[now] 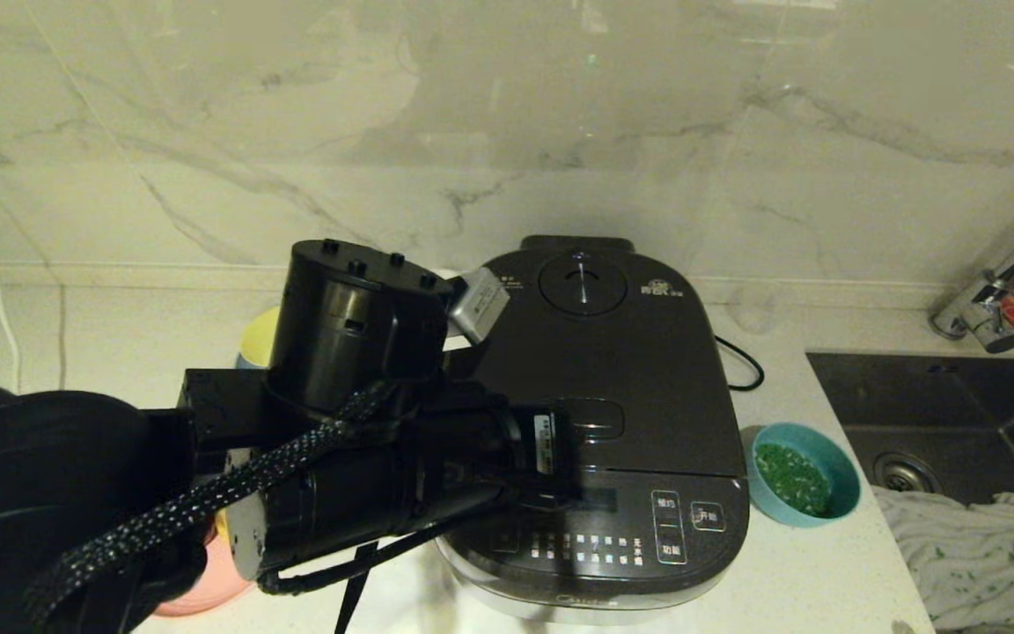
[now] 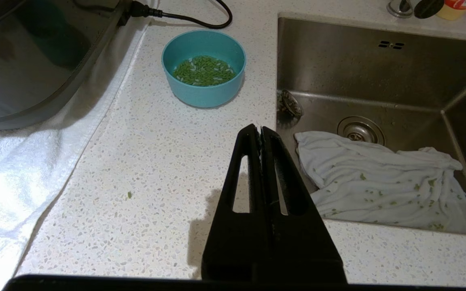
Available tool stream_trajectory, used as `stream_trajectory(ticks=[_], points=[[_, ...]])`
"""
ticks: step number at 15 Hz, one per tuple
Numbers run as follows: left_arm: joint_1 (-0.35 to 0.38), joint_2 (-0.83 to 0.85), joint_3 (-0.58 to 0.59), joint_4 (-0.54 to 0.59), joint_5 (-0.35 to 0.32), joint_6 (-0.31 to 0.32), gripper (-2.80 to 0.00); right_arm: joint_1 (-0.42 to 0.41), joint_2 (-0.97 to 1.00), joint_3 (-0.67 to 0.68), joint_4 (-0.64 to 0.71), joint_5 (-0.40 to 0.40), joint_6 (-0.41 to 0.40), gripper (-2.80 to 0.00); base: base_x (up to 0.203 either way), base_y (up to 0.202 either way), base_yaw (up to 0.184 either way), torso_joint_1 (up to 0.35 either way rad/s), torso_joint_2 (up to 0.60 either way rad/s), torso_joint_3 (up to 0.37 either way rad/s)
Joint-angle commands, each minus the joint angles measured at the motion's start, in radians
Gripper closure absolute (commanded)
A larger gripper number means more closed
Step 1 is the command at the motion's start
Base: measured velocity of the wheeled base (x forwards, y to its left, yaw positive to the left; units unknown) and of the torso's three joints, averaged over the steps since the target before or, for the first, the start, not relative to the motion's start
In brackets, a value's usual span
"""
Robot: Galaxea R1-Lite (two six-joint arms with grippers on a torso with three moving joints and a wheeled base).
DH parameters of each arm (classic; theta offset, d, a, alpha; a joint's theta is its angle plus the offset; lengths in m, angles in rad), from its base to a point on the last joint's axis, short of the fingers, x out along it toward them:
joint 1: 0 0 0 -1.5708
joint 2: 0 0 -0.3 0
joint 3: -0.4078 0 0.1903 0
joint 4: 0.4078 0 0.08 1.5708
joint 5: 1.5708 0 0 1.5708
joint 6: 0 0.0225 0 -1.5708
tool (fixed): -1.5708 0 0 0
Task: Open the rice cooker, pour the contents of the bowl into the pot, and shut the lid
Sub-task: Open the rice cooker
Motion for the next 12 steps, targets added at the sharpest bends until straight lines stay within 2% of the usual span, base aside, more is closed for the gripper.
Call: stream_trajectory(ticks=[1,5,7,12], points=[[0.009,0.011,-0.002,-0.031,0.003,-0.002,0.00,0.000,0.000,0.002,0.000,0.000,-0.001,0.00,0.000,0.000,0.000,0.000,0.00,0.000],[0.015,0.041,-0.003,-0.037,0.029,0.005,0.00,0.000,0.000,0.002,0.000,0.000,-0.001,0.00,0.000,0.000,0.000,0.000,0.00,0.000],[0.043,0.061,-0.019,-0.079,0.048,0.002,0.00,0.000,0.000,0.002,0.000,0.000,-0.001,0.00,0.000,0.000,0.000,0.000,0.00,0.000],[0.054,0.044,0.005,-0.088,0.040,0.000,0.00,0.000,0.000,0.002,0.000,0.000,-0.001,0.00,0.000,0.000,0.000,0.000,0.00,0.000]])
